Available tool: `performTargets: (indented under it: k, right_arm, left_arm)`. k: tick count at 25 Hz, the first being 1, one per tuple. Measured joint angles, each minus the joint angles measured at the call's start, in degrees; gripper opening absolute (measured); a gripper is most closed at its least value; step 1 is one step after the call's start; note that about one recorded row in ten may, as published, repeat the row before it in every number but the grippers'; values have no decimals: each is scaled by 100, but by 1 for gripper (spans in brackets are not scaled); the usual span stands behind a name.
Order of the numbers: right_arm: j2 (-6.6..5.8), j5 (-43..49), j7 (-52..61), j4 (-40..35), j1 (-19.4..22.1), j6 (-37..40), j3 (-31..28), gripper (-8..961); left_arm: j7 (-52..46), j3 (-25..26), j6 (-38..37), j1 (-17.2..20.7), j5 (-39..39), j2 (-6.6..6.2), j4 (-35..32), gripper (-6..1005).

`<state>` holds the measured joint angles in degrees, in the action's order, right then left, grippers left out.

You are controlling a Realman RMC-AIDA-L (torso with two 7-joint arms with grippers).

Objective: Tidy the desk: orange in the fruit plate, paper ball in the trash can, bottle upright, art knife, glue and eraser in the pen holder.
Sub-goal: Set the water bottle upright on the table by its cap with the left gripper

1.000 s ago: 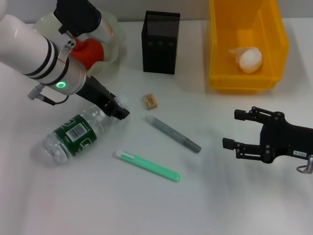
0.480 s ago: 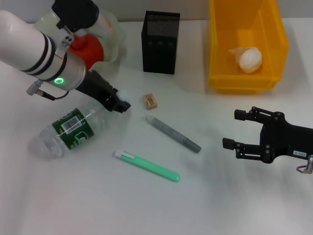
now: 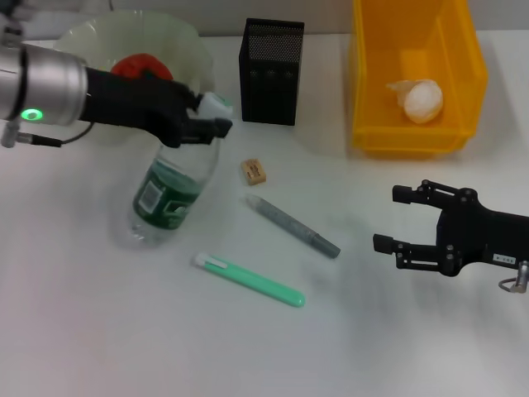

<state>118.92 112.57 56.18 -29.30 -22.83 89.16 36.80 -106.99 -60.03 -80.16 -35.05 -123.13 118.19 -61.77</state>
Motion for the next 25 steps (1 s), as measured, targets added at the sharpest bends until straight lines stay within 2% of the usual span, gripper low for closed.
performTargets:
  k: [4,17,25]
  right_arm:
    - [4,2,-2,4,-36,0,3,831]
    - [8,3,-1,29,-93,38,12,831]
    - [9,18,13,30,-122,122,12,832]
  left_arm:
    - [590,315,-195,251,555,-2,0,447]
    - [1637,478,-273,968,1774,-17,25,446]
    - [1860,608,-331,1298,2127,-13,19,446]
